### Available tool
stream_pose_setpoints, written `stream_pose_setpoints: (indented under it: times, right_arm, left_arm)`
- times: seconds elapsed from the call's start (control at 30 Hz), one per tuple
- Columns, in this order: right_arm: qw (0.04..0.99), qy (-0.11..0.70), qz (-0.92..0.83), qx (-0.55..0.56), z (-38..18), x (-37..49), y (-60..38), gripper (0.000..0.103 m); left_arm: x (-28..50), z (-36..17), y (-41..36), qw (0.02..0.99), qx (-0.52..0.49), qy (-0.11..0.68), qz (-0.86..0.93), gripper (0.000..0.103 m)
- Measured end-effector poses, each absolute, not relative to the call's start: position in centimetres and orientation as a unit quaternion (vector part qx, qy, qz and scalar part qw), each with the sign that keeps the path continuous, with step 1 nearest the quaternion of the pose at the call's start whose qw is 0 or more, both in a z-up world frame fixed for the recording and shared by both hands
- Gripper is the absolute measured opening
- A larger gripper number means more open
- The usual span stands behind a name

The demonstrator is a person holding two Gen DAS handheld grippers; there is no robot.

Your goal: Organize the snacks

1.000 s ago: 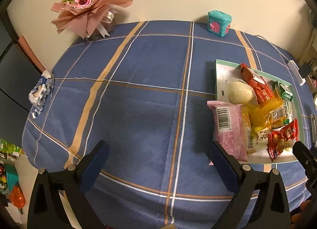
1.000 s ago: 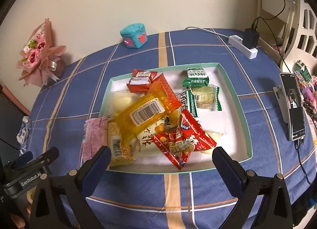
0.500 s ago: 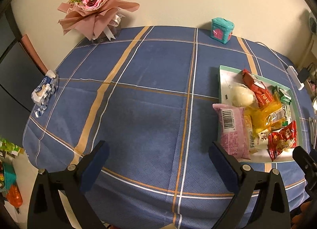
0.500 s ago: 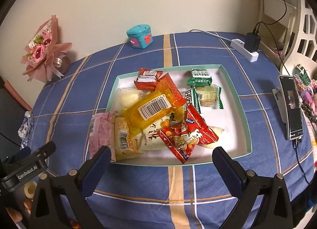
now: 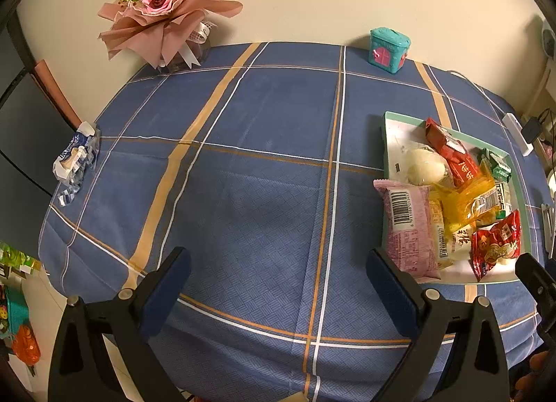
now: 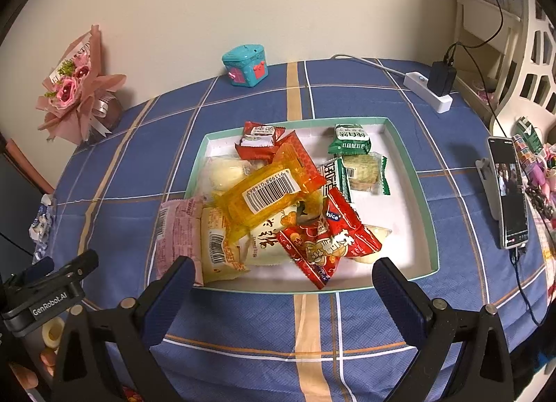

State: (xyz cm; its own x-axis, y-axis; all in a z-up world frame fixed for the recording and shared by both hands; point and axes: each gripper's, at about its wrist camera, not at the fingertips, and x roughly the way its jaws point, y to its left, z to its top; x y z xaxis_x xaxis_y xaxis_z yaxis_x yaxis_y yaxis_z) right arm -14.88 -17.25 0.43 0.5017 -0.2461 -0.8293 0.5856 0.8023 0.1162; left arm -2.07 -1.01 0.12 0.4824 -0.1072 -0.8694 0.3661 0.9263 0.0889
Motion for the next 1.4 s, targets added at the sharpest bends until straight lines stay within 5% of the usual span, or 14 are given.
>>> stream_pose_setpoints:
  times: [1.4]
  right_arm:
    - [0.842, 0.444, -0.243, 0.186, 0.28, -14.55, -16.9, 0.103]
  left_arm:
    - [-1.66, -0.05, -0.47, 0.85, 0.13, 0.491, -0.14, 0.1]
